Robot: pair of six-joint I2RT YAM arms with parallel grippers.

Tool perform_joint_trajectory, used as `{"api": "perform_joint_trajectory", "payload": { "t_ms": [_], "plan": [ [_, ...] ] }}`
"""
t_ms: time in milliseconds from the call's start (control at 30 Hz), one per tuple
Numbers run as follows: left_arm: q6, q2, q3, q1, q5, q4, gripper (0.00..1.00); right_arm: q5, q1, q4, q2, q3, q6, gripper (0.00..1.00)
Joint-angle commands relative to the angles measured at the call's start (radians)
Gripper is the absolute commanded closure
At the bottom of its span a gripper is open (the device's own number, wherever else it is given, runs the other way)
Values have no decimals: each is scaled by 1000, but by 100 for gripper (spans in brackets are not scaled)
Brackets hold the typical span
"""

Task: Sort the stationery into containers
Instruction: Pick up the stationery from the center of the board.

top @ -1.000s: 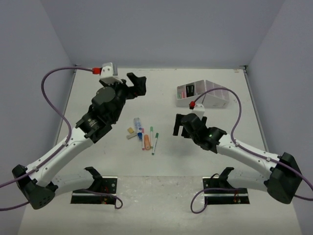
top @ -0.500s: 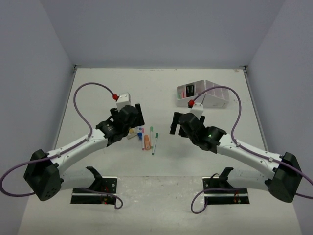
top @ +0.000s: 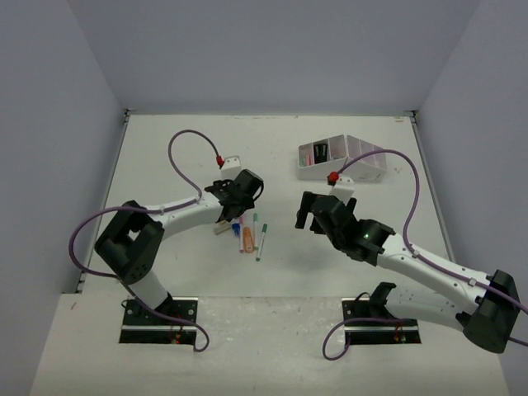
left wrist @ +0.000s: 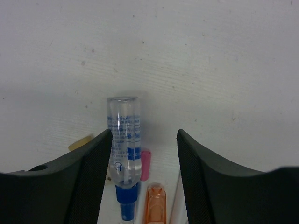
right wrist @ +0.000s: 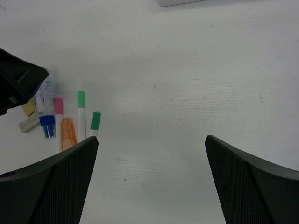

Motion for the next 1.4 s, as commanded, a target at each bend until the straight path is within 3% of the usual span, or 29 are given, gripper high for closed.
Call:
{"api": "perform_joint_trajectory", "payload": {
  "t_ms": [0, 133, 433, 833, 933, 1067, 1267, 1367],
  "plan": [
    [-58, 52, 59, 20, -75, -9, 41, 44, -2, 7, -1, -7, -11, 1],
    [-64, 89, 71, 36, -75, -13, 43, 44, -2, 10, 0, -13, -17, 1],
    [-64, 137, 72, 64, -50, 12, 59, 44, -3, 15, 10, -15, -20, 1],
    [-54, 172, 51, 80, 5, 54, 54, 50, -2, 17, 15, -14, -29, 1],
    [-51, 169, 51, 83, 8, 57, 75, 52, -4, 15, 12, -12, -35, 1],
    [-46, 151, 57, 84, 9, 55, 93, 53, -2, 16, 10, -11, -35, 1],
    [-50, 75, 66, 85, 2, 39, 100, 23, -2, 53, -8, -18, -68, 1],
    [-62, -6, 62, 84, 22, 51, 100, -138, -2, 205, -50, -78, -143, 1]
  ]
}}
